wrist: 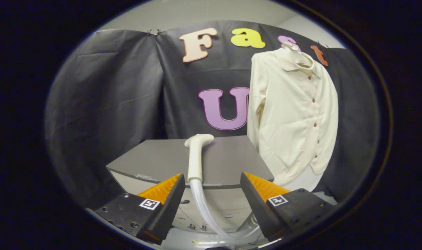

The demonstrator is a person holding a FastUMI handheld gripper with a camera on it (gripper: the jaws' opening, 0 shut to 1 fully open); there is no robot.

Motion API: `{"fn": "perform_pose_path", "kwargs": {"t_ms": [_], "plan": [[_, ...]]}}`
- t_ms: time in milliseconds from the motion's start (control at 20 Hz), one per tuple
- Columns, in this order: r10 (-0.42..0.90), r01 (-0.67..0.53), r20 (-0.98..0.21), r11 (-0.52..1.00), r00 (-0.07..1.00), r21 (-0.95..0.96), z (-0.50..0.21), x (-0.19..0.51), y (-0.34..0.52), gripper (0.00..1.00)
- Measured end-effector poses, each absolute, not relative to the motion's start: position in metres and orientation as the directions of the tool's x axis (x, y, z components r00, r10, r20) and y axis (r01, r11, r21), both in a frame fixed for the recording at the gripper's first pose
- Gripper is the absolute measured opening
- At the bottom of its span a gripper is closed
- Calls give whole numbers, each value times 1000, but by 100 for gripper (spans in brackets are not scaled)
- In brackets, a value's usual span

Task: Iron the clothes twice with a garment steamer, once on the left side and once on the right side.

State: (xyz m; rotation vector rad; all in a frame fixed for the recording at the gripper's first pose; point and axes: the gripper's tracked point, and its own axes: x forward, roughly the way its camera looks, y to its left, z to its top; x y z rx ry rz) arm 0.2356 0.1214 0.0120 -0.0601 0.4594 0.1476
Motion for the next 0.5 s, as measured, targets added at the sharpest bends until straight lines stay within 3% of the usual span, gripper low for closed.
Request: {"fn": "perform_pose_path", "kwargs": {"t_ms": [150, 500], "plan": [[135, -160, -536, 987, 833, 1, -7, 264, 129, 98], [144, -185, -575, 983, 805, -13, -3, 324, 157, 96]]}}
